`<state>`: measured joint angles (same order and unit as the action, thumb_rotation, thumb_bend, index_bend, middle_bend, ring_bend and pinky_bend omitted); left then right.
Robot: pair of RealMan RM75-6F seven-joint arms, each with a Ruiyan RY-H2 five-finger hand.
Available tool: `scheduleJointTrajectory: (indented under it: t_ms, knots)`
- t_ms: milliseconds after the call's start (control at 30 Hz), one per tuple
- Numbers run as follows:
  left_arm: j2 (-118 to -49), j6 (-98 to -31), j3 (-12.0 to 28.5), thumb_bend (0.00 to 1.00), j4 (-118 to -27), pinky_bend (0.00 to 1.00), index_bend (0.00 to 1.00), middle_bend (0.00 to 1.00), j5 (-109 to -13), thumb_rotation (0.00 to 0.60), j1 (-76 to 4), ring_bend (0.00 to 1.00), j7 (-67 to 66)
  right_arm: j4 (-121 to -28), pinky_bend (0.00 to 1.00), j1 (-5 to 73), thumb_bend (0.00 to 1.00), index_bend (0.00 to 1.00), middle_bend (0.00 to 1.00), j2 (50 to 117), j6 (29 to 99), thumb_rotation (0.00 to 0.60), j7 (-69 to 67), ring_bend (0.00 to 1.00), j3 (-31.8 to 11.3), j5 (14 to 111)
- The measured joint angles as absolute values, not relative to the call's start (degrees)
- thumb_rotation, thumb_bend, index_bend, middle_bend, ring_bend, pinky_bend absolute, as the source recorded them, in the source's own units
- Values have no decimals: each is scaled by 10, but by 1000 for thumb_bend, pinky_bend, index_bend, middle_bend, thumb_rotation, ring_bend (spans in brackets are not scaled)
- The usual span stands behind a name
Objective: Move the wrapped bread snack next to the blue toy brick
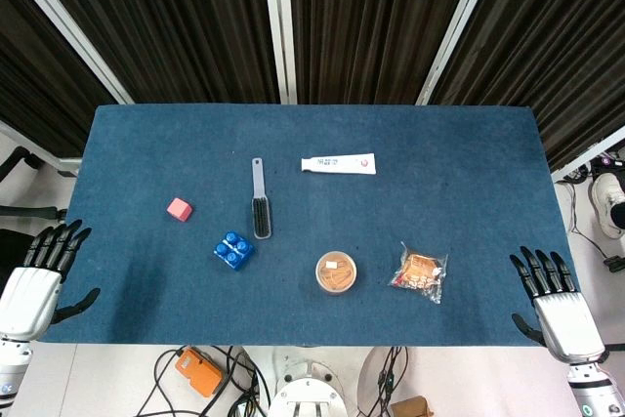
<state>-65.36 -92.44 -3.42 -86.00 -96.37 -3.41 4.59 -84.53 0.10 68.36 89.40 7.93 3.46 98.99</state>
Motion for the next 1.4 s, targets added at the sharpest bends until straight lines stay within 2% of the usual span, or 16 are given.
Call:
scheduleJointTrajectory:
  t_ms: [233, 433, 533, 767, 833, 867, 933, 967, 1000, 1067, 1167, 1400]
  knots:
    - [-652, -921, -33, 174, -862, 5, 0, 0, -962, 600, -33, 0, 48, -845, 0, 9, 356, 0, 0, 685, 883, 600, 79, 0, 32, 987]
    - [-647, -917, -33, 174, -861, 5, 0, 0, -963, 600, -34, 0, 62, -858, 0, 44, 356, 0, 0, 688, 831, 600, 76, 0, 25, 988]
    - [-646, -916, -32, 174, -860, 6, 0, 0, -964, 600, -35, 0, 63, -881, 0, 76, 356, 0, 0, 687, 774, 600, 90, 0, 20, 983]
    - [-642, -905, -33, 190, -859, 5, 0, 0, -968, 600, -42, 0, 72, -928, 1, 182, 356, 0, 0, 712, 584, 600, 148, 0, -9, 924]
    - [-638, -901, -36, 193, -859, 5, 0, 0, -973, 600, -45, 0, 81, -934, 66, 207, 356, 3, 8, 729, 544, 600, 174, 4, -18, 895]
    - [-636, -899, -38, 193, -857, 5, 0, 0, -977, 600, -46, 0, 87, -935, 160, 219, 356, 60, 57, 741, 528, 600, 192, 52, -23, 875]
    - [-633, -899, -40, 193, -855, 5, 0, 0, -982, 600, -48, 0, 91, -936, 392, 233, 356, 299, 244, 757, 515, 600, 221, 260, -30, 849]
    - [-633, -899, -41, 193, -854, 5, 0, 0, -983, 600, -48, 0, 92, -936, 505, 240, 356, 449, 354, 766, 510, 600, 238, 398, -33, 832]
    - [-633, -900, -41, 193, -854, 5, 0, 0, -983, 600, -48, 0, 93, -936, 593, 243, 356, 550, 439, 771, 507, 600, 249, 497, -36, 821]
    - [-633, -903, -40, 193, -853, 6, 0, 0, -983, 600, -47, 0, 95, -936, 693, 251, 356, 665, 534, 780, 503, 600, 269, 604, -40, 795]
    - [-634, -907, -39, 193, -851, 5, 0, 0, -983, 600, -46, 0, 96, -936, 744, 257, 356, 731, 588, 793, 510, 600, 290, 657, -48, 774]
    - [-634, -914, -40, 192, -849, 5, 0, 0, -986, 600, -43, 0, 99, -947, 745, 262, 356, 737, 593, 795, 561, 600, 288, 661, -61, 780]
